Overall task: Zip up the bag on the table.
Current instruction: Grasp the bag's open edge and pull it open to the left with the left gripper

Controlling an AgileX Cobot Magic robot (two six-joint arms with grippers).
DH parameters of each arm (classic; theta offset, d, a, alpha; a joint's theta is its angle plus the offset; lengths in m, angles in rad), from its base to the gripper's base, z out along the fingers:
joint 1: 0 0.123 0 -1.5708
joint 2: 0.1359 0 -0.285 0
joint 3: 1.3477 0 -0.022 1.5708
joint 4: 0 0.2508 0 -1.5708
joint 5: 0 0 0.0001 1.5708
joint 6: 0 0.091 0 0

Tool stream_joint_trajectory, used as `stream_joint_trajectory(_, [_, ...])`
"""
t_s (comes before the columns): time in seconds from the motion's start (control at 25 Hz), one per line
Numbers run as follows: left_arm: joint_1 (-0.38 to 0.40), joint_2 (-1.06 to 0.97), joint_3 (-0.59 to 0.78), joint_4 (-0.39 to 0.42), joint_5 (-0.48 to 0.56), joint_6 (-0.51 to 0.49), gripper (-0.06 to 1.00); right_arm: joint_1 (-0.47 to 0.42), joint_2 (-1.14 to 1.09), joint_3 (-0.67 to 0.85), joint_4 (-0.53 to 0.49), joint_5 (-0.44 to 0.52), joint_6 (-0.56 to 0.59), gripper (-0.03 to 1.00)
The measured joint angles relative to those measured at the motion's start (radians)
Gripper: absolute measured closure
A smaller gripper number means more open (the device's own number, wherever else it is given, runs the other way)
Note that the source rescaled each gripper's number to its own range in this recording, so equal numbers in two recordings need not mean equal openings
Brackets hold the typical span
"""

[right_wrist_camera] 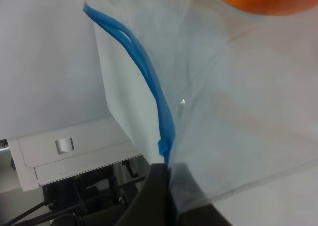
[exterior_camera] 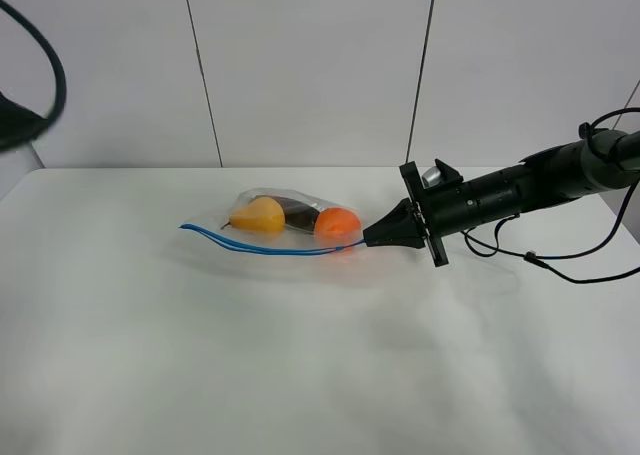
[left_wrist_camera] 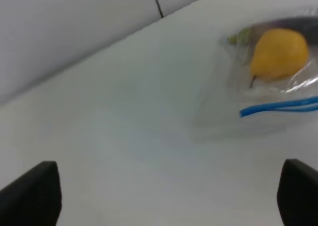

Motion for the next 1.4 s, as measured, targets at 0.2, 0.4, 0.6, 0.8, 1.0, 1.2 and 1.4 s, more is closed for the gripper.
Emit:
stream_joint_trajectory(0.2, [0.000, 0.101, -0.001, -0.220, -0.097, 0.380, -0.06, 0.000, 0.000, 0.000, 0.001, 0.000, 0.000, 0.97])
stream_joint_trajectory(0.4, [-0.081, 0.189, 0.050, -0.406, -0.162, 0.487, -0.06, 0.000, 0.000, 0.000, 0.001, 0.000, 0.000, 0.97])
stream_joint_trajectory(0.6, [-0.281, 0.264, 0.156, -0.418, -0.339, 0.521, -0.06, 0.000, 0.000, 0.000, 0.001, 0.000, 0.000, 0.97])
stream_joint_trajectory(0.8, [-0.472, 0.364, 0.193, -0.421, -0.497, 0.525, -0.06, 0.000, 0.000, 0.000, 0.001, 0.000, 0.000, 0.97])
stream_joint_trajectory(1.0, [-0.603, 0.493, 0.193, -0.423, -0.633, 0.525, -0.06, 0.000, 0.000, 0.000, 0.001, 0.000, 0.000, 0.97])
stream_joint_trajectory(1.2, [-0.716, 0.601, 0.193, -0.423, -0.785, 0.494, -0.06, 0.000, 0.000, 0.000, 0.001, 0.001, 0.000, 0.97])
stream_joint_trajectory(1.4, [-0.806, 0.695, 0.193, -0.424, -0.989, 0.479, -0.06, 0.000, 0.000, 0.000, 0.001, 0.001, 0.000, 0.97])
